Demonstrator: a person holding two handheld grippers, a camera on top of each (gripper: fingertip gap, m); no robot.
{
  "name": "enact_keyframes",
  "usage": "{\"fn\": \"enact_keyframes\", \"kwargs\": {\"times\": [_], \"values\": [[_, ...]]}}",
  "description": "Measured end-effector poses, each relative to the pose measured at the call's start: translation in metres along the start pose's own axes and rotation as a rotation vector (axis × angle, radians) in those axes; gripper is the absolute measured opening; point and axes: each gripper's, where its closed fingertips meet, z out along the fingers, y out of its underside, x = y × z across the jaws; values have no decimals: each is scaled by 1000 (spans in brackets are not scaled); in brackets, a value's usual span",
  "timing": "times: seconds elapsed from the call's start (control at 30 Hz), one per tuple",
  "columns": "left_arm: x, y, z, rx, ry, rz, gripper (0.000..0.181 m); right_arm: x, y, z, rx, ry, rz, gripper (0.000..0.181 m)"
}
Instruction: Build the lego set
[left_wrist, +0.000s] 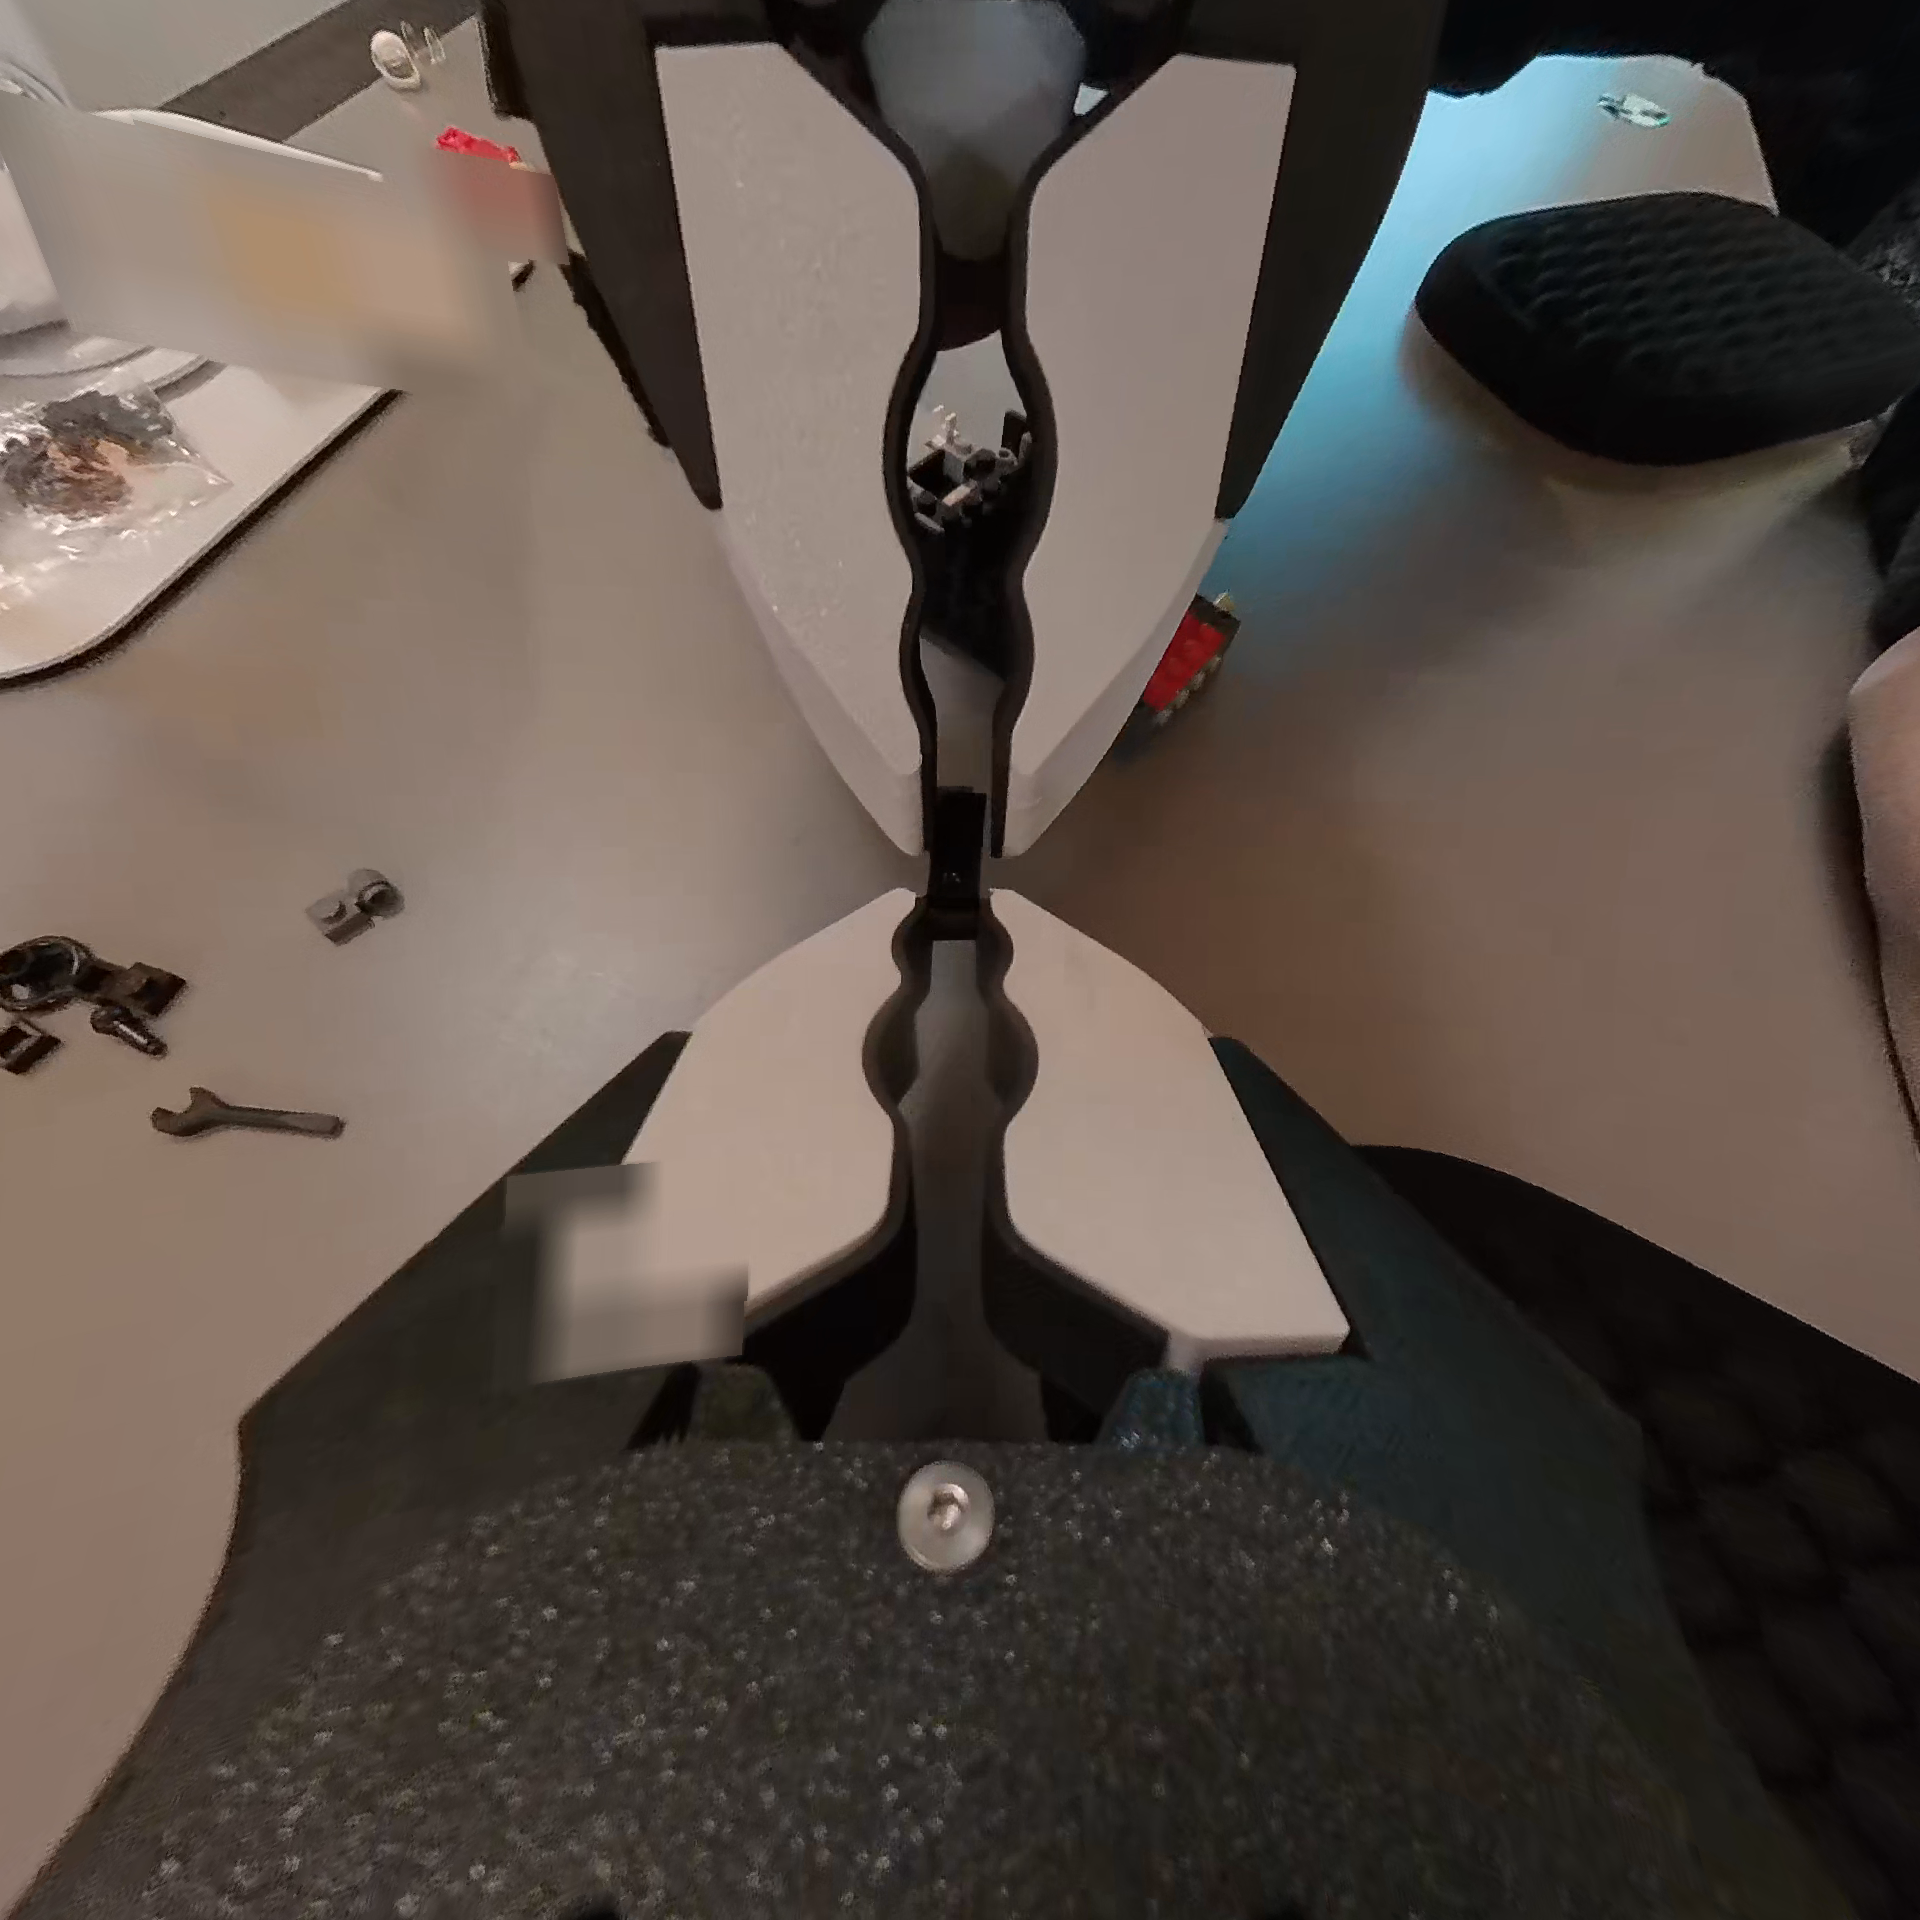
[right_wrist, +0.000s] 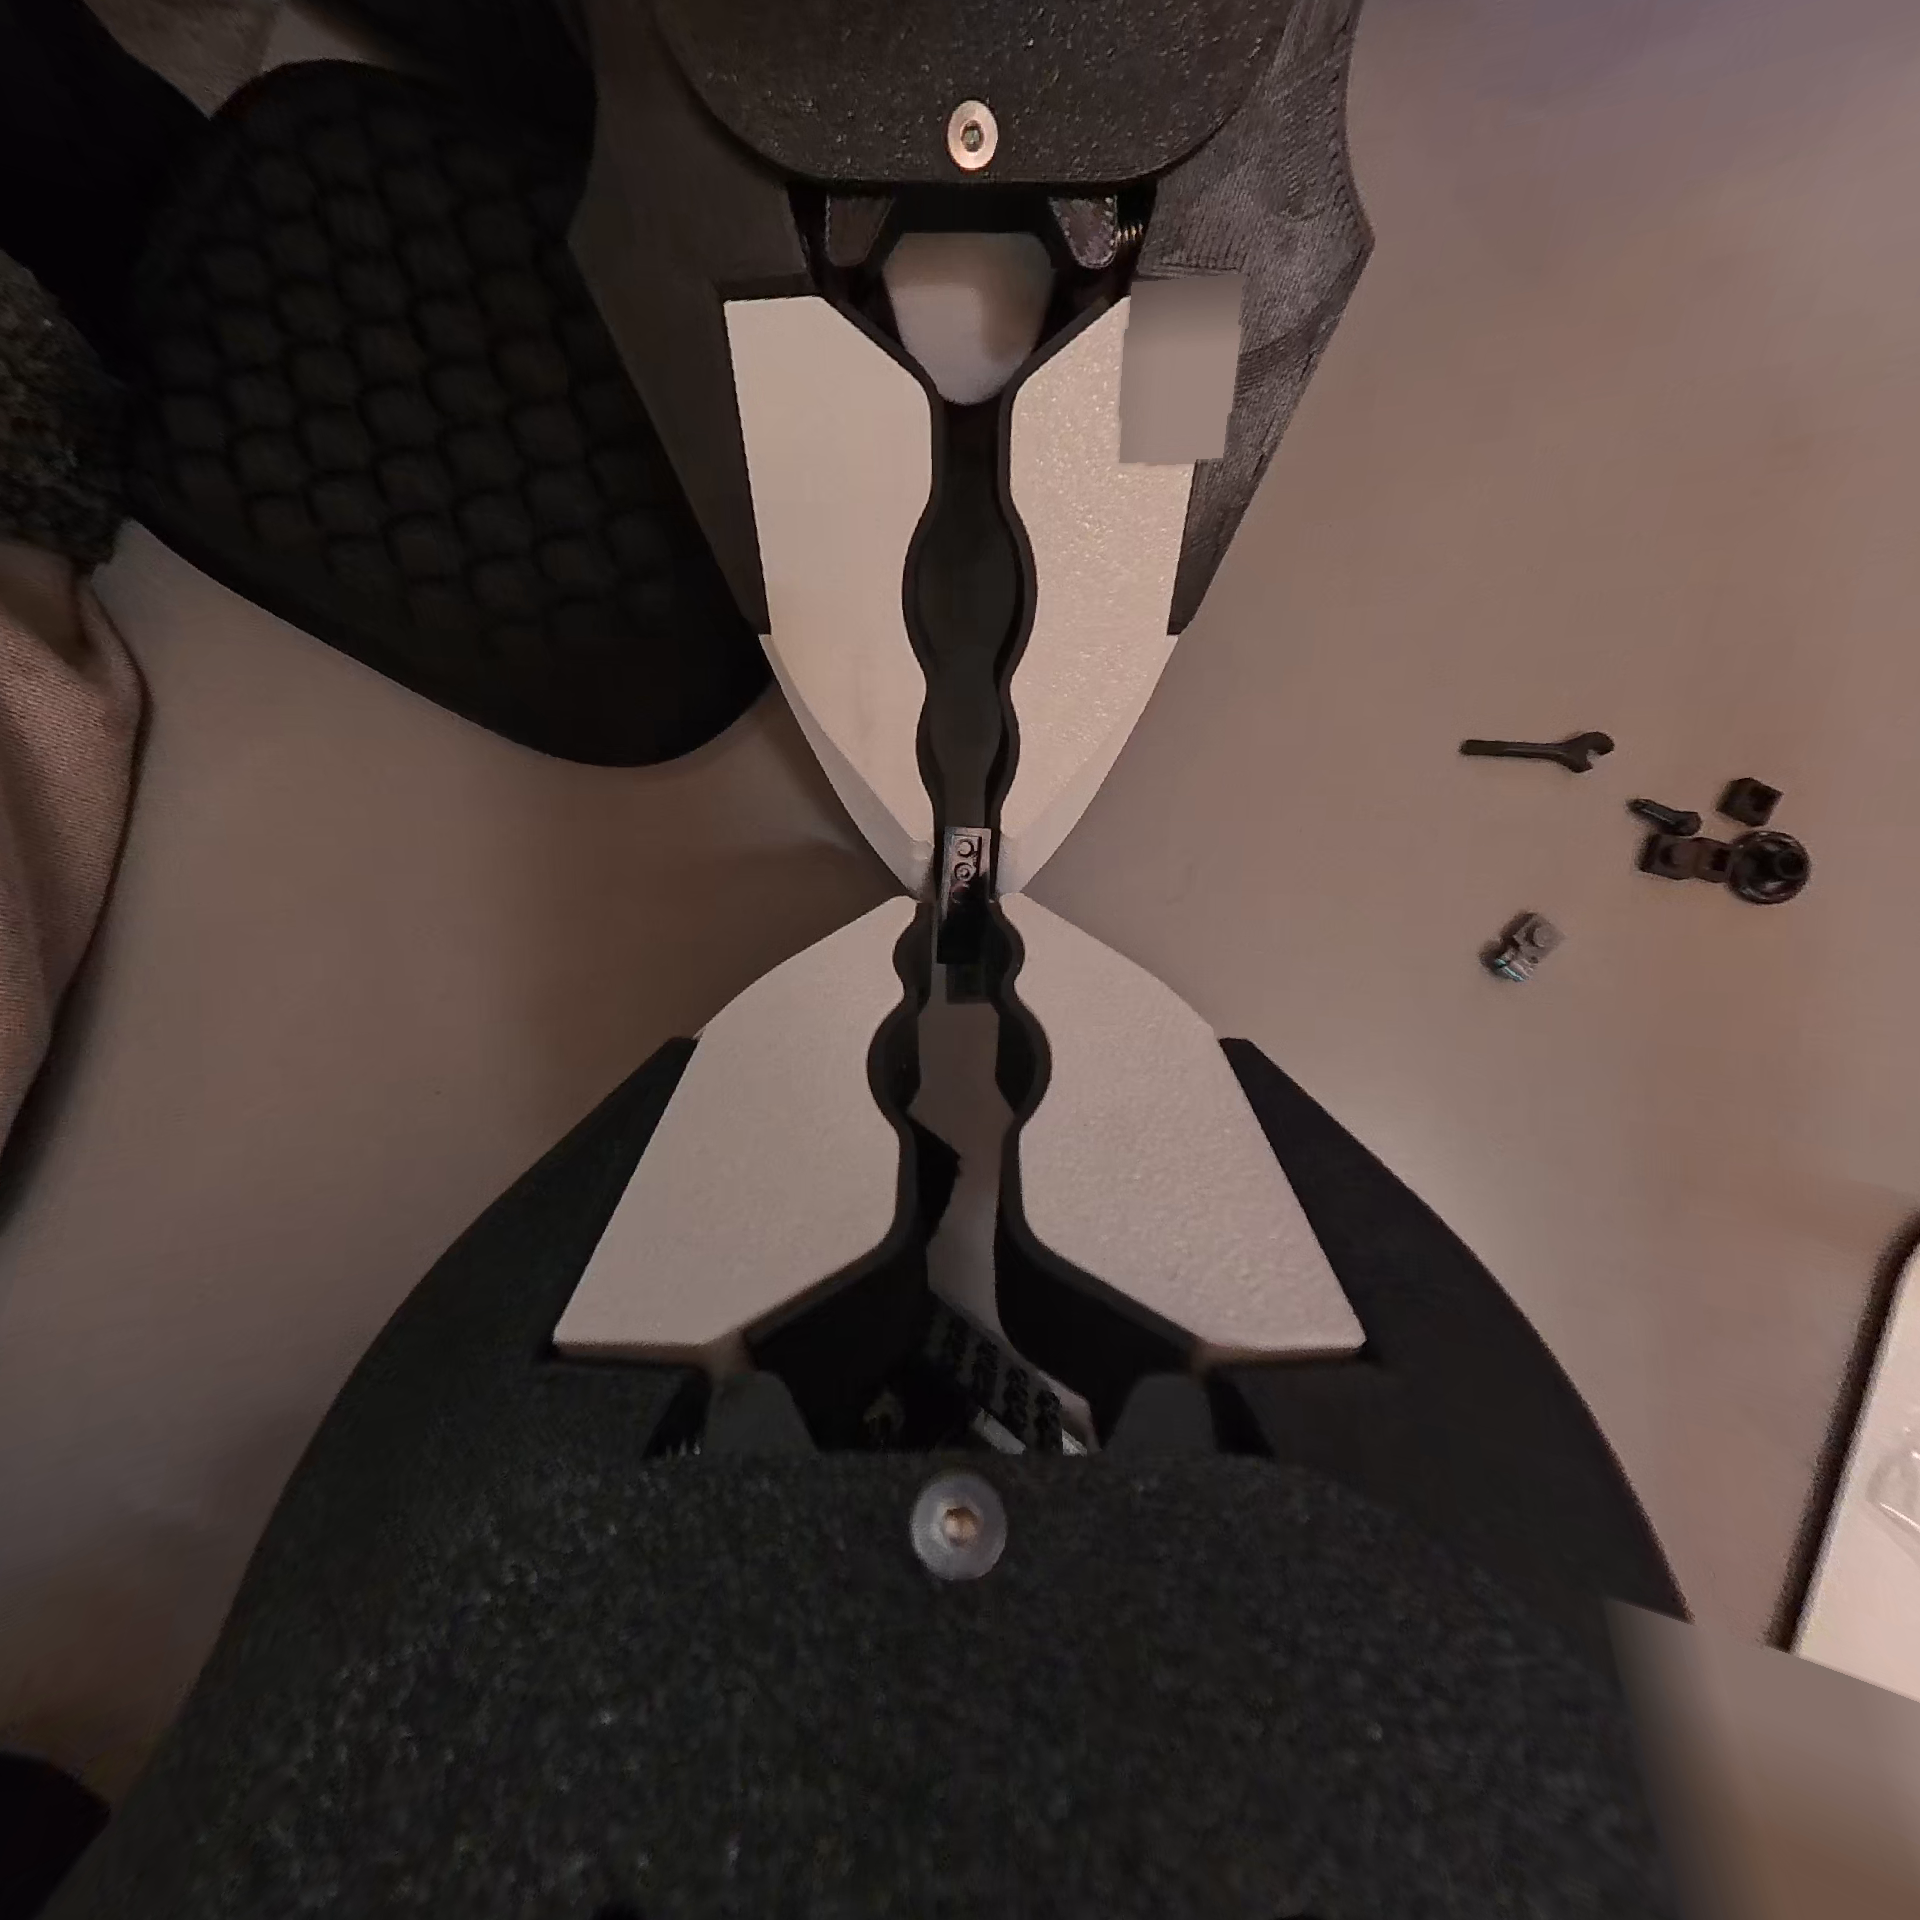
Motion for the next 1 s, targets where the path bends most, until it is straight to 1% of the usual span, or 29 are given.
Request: {"fn": "enact_keyframes", "kwargs": {"times": [0.17, 0.27, 0.37, 0.43, 0.53, 0.63, 0.7, 0.83, 1.0], "values": [[2, -9, -3, 59, 17, -10, 8, 0, -4, -7, 11, 11, -5, 15], [2, -13, -5, 90, 17, 2, 8, -1, -10, -17, 46, -4, 19, 19], [4, -20, -8, 125, 16, 20, 8, -2, -13, -33, 105, -48, 99, 26], [6, -26, -11, 161, 29, 11, 8, -2, -10, -45, 157, -54, 165, 30], [12, -38, -18, 230, 73, -29, 8, -9, -4, -52, 262, 8, 179, 30], [20, -47, -21, 271, 116, -41, 8, -18, -8, -50, 398, 94, 180, 29], [26, -51, -20, 281, 136, -40, 8, -20, -12, -49, 463, 134, 178, 26], [32, -51, -15, 265, 142, -14, 8, -26, -17, -48, 517, 153, 151, 13], [37, -54, -15, 274, 145, 3, 7, -31, -17, -46, 529, 134, 142, 12]]}}
